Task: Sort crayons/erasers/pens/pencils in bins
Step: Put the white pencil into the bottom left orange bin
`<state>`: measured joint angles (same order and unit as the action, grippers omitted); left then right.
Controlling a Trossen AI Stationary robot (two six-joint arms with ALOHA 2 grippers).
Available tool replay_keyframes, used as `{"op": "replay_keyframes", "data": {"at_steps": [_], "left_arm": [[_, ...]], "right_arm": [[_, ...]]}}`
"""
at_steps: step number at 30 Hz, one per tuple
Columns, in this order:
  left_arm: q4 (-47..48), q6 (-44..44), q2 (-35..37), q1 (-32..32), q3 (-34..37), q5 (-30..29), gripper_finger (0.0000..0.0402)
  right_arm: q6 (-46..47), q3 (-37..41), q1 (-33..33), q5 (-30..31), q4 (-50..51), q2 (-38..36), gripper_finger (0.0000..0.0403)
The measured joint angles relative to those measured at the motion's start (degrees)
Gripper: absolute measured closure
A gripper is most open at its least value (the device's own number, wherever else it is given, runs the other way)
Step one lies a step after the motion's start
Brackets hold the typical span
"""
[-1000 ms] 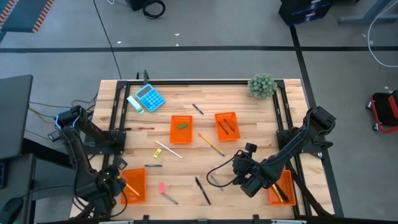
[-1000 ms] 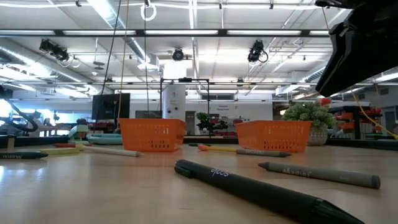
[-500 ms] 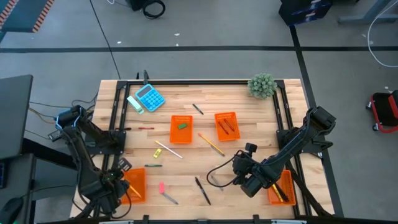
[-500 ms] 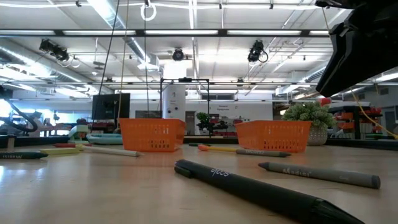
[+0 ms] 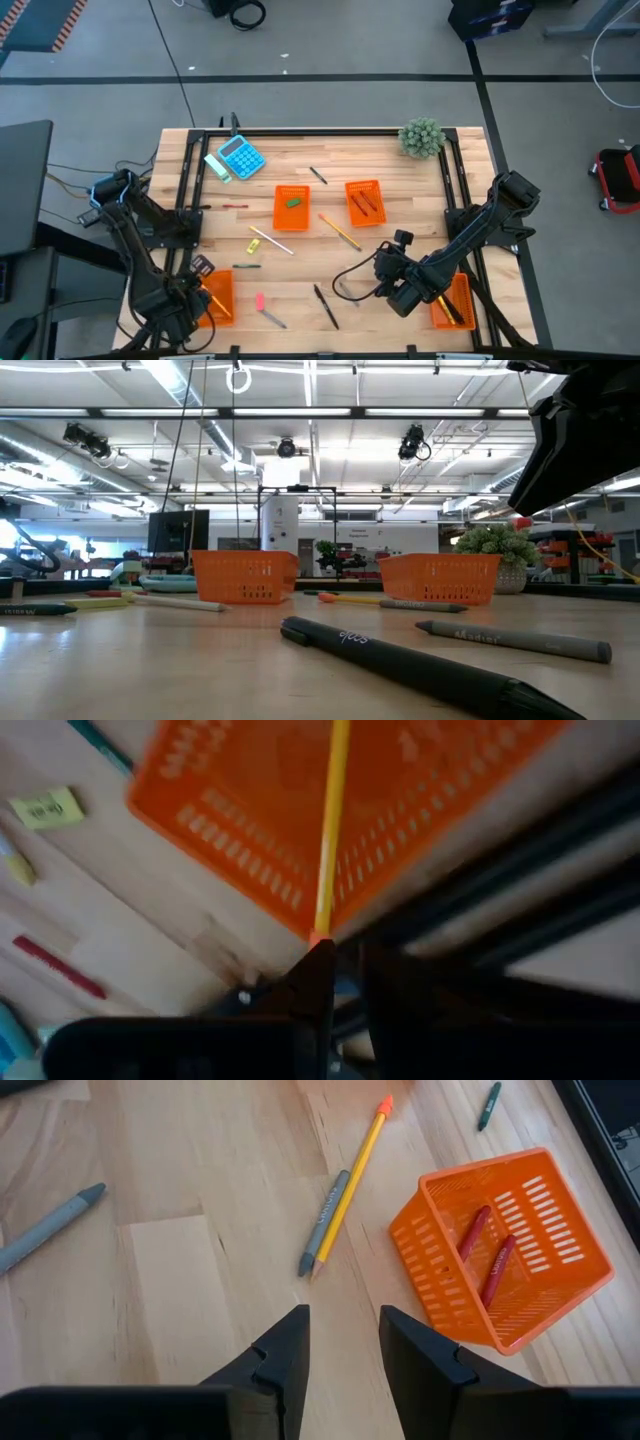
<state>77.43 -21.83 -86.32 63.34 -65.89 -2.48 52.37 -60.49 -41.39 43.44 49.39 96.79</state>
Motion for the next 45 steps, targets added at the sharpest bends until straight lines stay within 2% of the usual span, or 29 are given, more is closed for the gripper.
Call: {"op": "replay_keyframes", "data": {"at_steps": [8,14,17,22,27,35,41,45], "left_arm": [[-8.7,-0.6,0.0,-7.3,0.0,-6.8,0.0351],[-12.3,-8.6,0.0,-15.1,0.0,-8.0,0.0352],[-12.1,-9.7,0.0,-19.1,0.0,-9.6,0.0357],[-12.0,-3.8,0.0,-26.2,0.0,-13.2,0.0369],[-10.5,3.1,0.0,-34.0,0.0,-12.5,0.0369],[-10.4,12.0,0.0,-39.6,0.3,-14.4,0.0313],[-13.0,13.8,0.2,-41.9,6.9,-14.5,0.0259],[-13.7,16.4,0.2,-42.7,11.3,-14.9,0.0244]], "right_arm": [[0.5,0.0,0.0,0.0,0.0,0.0,0.0274],[0.8,0.0,0.0,0.0,0.0,0.0,0.0274],[0.8,0.0,0.0,1.0,0.0,0.0,0.0274],[1.0,0.0,0.0,3.1,-0.2,0.0,0.0274],[1.4,0.0,0.0,6.6,-1.2,0.0,0.0274],[1.0,0.0,0.0,7.1,-1.3,0.0,0.0274],[1.4,0.0,0.0,7.9,-1.4,0.0,0.0274],[1.1,0.0,0.0,8.0,-1.5,0.0,0.0274]]}}
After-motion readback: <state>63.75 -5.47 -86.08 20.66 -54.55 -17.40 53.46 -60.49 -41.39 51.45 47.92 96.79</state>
